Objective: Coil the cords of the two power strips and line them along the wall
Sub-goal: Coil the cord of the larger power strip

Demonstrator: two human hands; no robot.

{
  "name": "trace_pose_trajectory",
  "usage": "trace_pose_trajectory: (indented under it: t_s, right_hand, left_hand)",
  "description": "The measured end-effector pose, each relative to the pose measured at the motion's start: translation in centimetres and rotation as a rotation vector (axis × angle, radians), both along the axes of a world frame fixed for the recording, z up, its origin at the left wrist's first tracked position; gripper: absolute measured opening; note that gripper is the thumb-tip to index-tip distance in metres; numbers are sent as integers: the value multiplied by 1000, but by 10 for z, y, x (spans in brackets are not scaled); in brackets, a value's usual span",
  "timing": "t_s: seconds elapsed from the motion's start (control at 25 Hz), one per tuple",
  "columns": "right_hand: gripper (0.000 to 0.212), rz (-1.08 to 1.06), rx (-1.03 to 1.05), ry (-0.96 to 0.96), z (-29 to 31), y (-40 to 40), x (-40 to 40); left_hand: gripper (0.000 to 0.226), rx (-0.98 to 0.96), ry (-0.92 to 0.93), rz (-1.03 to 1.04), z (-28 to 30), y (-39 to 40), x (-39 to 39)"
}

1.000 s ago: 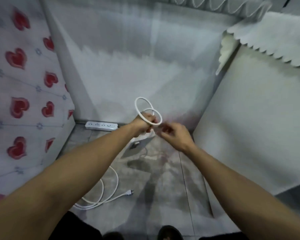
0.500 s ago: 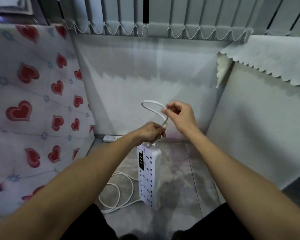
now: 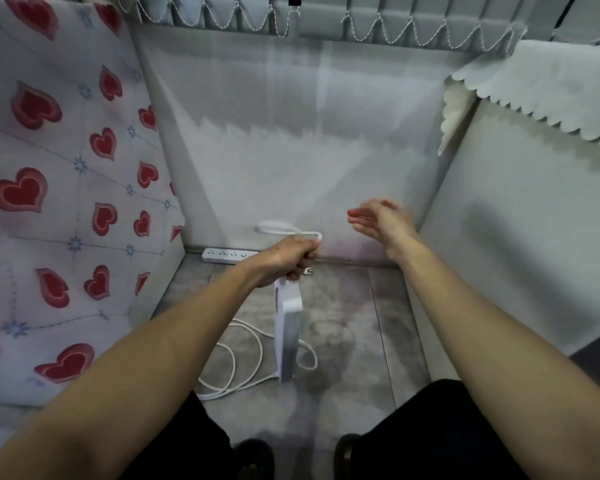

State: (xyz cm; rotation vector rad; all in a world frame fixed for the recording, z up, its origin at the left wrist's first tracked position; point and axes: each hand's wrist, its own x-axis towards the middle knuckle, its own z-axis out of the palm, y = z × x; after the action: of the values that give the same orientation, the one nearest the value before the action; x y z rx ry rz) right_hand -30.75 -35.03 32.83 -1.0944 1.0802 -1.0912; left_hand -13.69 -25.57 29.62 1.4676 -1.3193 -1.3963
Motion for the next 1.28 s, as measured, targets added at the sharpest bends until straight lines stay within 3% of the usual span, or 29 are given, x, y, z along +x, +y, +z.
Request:
trace_pose_trajectory:
  t_s: [0.12,0.28,0.44,0.6,0.96,1.12,1.2,1.28]
  right_hand:
    - [23,298,-280,234,6,15,29]
    - [32,504,-442,469,-11,19,47]
    - [54,319,-459,598,-23,-1,38]
    - [63,158,-340,598,-43,-24,14]
    - [60,119,-171,677,-85,-28,-10]
    - [65,85,-150,997,-89,-25,-20]
    - [59,205,-261,1206,-76,-25,-15]
    - [40,431,-457,1342,-50,-21,18]
  left_hand:
    - [45,50,122,4,4,-6,10]
    - [43,46,210,-29,7,-11,24]
    - [44,30,332,-1,15,-12,44]
    - [41,33,467,207,23,-8,70]
    - [41,-19,551,568,18,-6,103]
    - [42,-50,568,703,11,1,111]
    - [43,-61,548,718,9,3,109]
    - [44,-116,509,727,14,-1,117]
